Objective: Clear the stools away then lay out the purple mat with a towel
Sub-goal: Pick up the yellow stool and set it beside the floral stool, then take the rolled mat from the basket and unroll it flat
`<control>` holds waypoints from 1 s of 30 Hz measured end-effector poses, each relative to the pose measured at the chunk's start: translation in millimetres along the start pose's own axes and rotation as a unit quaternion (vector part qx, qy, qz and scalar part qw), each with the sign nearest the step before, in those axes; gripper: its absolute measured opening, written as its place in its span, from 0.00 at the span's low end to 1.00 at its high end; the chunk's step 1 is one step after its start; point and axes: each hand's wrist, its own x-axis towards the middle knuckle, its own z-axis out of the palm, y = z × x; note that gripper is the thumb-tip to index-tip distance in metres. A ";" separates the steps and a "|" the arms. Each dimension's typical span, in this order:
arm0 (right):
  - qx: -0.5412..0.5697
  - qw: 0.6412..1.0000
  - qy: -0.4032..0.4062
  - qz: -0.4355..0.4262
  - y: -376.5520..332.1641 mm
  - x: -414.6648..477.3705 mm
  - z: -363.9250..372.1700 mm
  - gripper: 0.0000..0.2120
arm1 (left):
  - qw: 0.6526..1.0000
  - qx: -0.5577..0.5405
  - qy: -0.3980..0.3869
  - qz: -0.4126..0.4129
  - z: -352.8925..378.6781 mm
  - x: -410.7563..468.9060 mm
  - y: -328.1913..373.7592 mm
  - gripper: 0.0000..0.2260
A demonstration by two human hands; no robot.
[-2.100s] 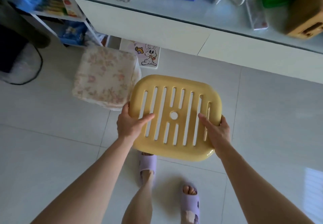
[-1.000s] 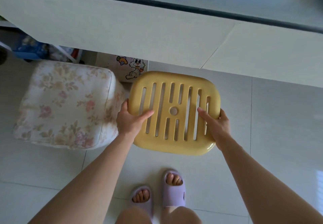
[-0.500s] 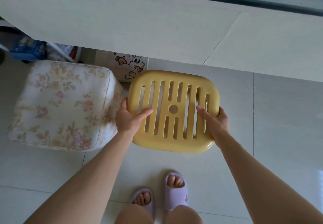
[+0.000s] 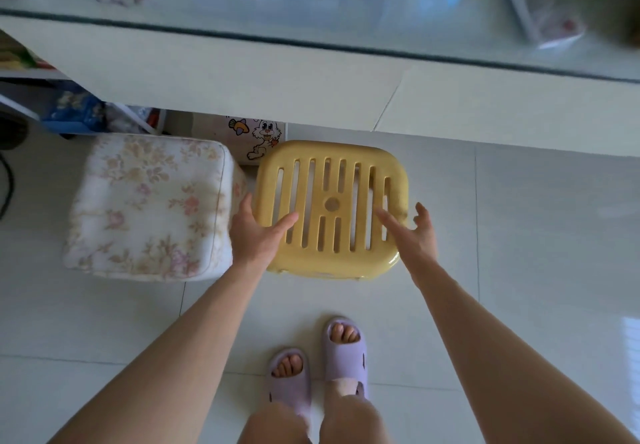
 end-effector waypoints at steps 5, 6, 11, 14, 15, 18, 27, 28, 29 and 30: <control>0.023 1.000 -0.012 -0.017 -41.3 -85.9 -38.1 0.37 | 0.999 -0.023 -0.039 -0.001 -40.3 -75.8 54.5 0.39; 0.026 0.999 -0.015 -0.022 -52.9 -102.6 -46.5 0.35 | 0.998 -0.030 -0.046 0.001 -49.0 -90.8 68.1 0.38; 0.035 0.997 -0.013 -0.061 -121.9 -197.4 -97.1 0.27 | 0.993 -0.061 -0.099 0.021 -101.5 -176.7 154.3 0.40; 0.042 0.996 -0.001 -0.083 -159.0 -251.2 -127.3 0.26 | 0.987 -0.099 -0.115 0.048 -127.6 -222.9 202.8 0.33; 0.050 0.994 0.008 -0.096 -172.5 -269.4 -139.0 0.26 | 0.985 -0.109 -0.117 0.067 -136.7 -238.2 221.3 0.29; 0.080 0.989 0.024 -0.121 -200.9 -317.3 -169.7 0.25 | 0.976 -0.124 -0.135 0.117 -158.5 -277.4 261.6 0.27; 0.143 0.963 0.090 -0.211 -236.0 -422.5 -246.1 0.24 | 0.942 -0.106 -0.213 0.235 -192.6 -375.1 340.1 0.29; 0.148 0.959 0.102 -0.217 -237.5 -429.5 -253.6 0.24 | 0.937 -0.104 -0.221 0.249 -192.9 -384.0 347.6 0.28; 0.153 0.956 0.112 -0.223 -239.5 -437.8 -262.9 0.24 | 0.931 -0.101 -0.230 0.266 -192.6 -393.6 356.0 0.26; 0.160 0.953 0.122 -0.226 -240.8 -445.2 -272.1 0.24 | 0.924 -0.098 -0.241 0.281 -190.9 -402.1 363.8 0.25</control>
